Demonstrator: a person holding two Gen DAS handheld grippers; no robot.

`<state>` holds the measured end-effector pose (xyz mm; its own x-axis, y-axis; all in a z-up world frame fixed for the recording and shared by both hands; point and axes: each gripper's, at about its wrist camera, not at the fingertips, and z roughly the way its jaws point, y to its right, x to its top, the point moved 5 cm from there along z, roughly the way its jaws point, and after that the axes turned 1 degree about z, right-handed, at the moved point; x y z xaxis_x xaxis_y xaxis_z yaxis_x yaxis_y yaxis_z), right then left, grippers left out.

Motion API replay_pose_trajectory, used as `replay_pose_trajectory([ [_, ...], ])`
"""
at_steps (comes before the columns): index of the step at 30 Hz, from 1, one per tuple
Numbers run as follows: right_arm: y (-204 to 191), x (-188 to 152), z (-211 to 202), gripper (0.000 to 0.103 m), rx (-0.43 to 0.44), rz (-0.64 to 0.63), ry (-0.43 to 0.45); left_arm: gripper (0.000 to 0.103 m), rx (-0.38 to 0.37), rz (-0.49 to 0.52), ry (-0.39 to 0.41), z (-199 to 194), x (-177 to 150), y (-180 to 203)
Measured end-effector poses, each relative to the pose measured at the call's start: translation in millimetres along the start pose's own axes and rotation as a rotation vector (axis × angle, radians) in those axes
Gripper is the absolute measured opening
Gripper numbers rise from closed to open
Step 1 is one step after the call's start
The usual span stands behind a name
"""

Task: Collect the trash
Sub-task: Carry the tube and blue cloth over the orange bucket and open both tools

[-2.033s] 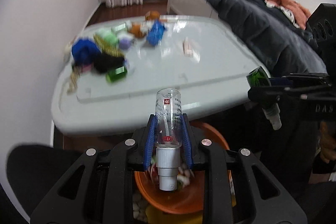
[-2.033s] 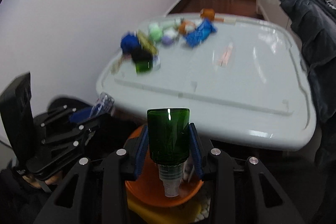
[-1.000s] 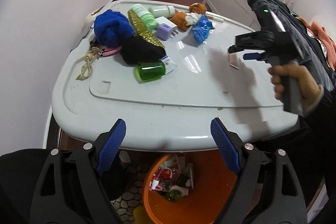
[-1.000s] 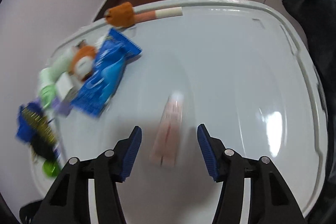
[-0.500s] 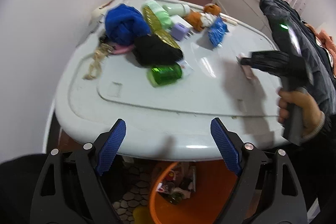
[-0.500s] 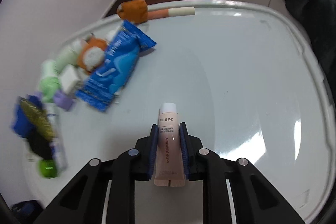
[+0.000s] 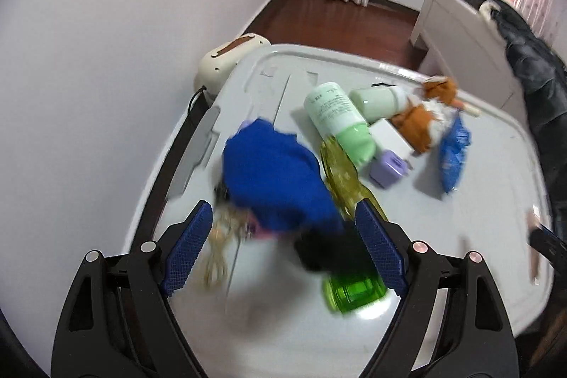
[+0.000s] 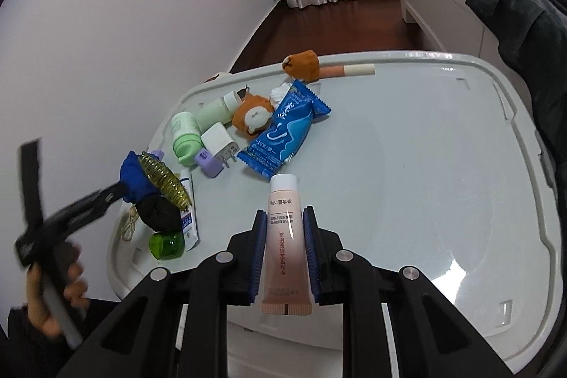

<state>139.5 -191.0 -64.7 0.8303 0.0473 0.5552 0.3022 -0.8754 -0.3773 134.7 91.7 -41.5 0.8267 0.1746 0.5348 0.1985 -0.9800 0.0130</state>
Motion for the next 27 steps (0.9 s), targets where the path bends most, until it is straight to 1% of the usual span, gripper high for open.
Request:
replay_pose_trajectory([
  [1,2.7,1.5,1.6,0.021,0.001,0.006,-0.005,0.076,0.000,0.000,-0.012,10.1,2.8,-0.6],
  [2,5.0,1.8,3.7,0.021,0.000,0.014,-0.011,0.065,-0.012,-0.005,-0.029,23.4,4.3,-1.3],
  [3,7.7,1.5,3.0,0.021,-0.001,0.024,-0.014,0.050,0.012,-0.004,-0.028,29.6,5.2,-3.4],
  [5,11.3,2.3,4.7,0.021,-0.002,0.042,-0.016,0.043,0.020,0.019,0.000,32.5,6.9,-4.5],
  [8,12.7,2.4,3.8,0.021,-0.006,0.045,-0.012,0.024,0.015,0.035,0.041,19.9,8.0,-4.1],
  [9,11.9,2.0,3.0,0.021,-0.007,0.041,-0.010,0.022,0.004,0.033,0.048,12.5,8.0,-4.2],
  [12,5.8,0.7,-5.1,0.021,-0.010,0.016,0.005,0.019,-0.050,0.022,0.087,-20.2,7.8,-2.1],
  [14,-0.6,0.5,-16.9,0.021,-0.003,-0.002,0.025,0.019,-0.083,0.031,0.130,-47.6,6.7,1.5],
  [16,-8.9,-1.1,-35.9,0.021,0.018,-0.021,0.053,0.019,-0.111,0.056,0.196,-84.9,3.7,7.9],
  [19,-21.7,-7.8,-64.0,0.021,0.046,-0.046,0.074,0.019,-0.171,0.091,0.268,-135.3,-5.2,18.6],
  [22,-32.6,-18.0,-89.2,0.021,0.055,-0.082,0.086,0.019,-0.228,0.141,0.309,-175.7,-23.5,33.4],
  [23,-37.7,-24.1,-100.1,0.021,0.061,-0.099,0.090,0.019,-0.245,0.169,0.324,-189.4,-34.8,39.2],
  [25,-44.9,-37.3,-117.2,0.021,0.066,-0.126,0.089,0.019,-0.264,0.203,0.329,-202.5,-52.4,47.5],
  [27,-49.6,-51.5,-129.0,0.021,0.066,-0.152,0.079,0.019,-0.283,0.233,0.314,-210.5,-74.5,54.1],
])
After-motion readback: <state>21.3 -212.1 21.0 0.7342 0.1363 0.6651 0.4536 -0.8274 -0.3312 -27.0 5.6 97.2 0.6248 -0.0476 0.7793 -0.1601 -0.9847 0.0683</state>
